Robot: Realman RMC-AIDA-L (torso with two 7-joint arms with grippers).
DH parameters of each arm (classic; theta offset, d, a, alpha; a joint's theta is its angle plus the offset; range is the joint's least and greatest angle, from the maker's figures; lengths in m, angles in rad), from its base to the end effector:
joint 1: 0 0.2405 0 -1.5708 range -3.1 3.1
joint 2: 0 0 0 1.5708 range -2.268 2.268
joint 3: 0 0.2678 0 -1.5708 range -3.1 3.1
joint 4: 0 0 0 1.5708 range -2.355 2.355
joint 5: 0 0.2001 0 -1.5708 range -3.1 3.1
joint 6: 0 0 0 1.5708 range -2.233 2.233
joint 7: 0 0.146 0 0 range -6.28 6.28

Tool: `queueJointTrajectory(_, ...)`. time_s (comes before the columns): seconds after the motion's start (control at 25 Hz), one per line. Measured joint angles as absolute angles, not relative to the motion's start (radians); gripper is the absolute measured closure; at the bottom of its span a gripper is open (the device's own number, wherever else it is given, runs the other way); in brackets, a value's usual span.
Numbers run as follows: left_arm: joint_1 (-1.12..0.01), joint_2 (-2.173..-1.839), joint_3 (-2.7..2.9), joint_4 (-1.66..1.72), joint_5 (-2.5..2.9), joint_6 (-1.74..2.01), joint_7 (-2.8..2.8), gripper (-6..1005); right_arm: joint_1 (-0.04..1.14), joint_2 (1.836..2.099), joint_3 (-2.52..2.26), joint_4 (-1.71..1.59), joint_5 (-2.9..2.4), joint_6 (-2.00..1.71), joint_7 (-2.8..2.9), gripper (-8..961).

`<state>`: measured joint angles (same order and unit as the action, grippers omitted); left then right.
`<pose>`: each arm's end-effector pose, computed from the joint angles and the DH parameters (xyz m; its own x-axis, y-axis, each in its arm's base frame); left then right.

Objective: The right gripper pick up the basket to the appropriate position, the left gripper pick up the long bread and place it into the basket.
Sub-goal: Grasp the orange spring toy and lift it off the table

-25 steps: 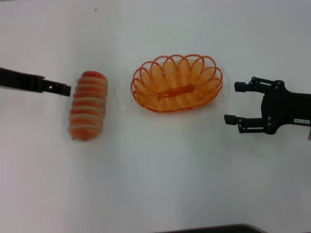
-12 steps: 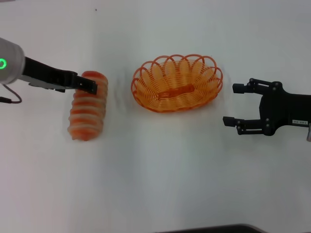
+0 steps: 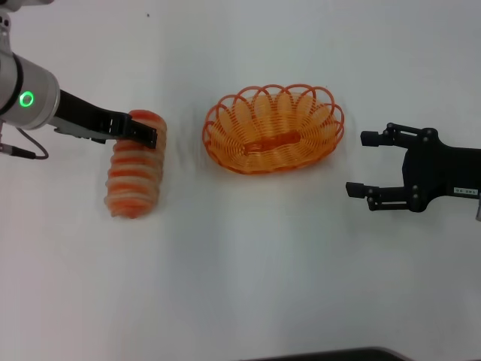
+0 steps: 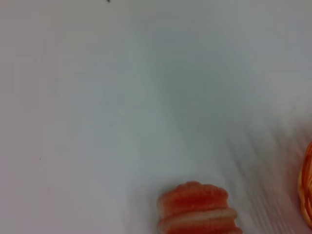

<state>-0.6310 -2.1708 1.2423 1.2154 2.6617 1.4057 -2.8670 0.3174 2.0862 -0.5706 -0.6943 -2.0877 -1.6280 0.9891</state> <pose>-0.2008 0.3674 -0.0302 0.4540 0.8870 0.0848 0.8135 -0.3738 -0.4455 0.3311 0.2593 0.0029 0.8903 -0.1737 -0.4210 -0.3274 -0.8867 -0.3264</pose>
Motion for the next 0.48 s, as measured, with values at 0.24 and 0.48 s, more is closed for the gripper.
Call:
queueJointTrajectory(0.24, -0.633, -2.171, 1.250, 1.173, 2.663, 1.377, -2.875, 130, 0.317, 2.086, -0.571, -0.696, -2.090, -1.629, 0.988, 56)
queueJointTrajectory(0.48, -0.638, -2.172, 1.255, 1.123, 2.658, 1.354, -2.876, 136, 0.317, 2.086, -0.573, -0.697, -2.091, -1.629, 0.987, 56)
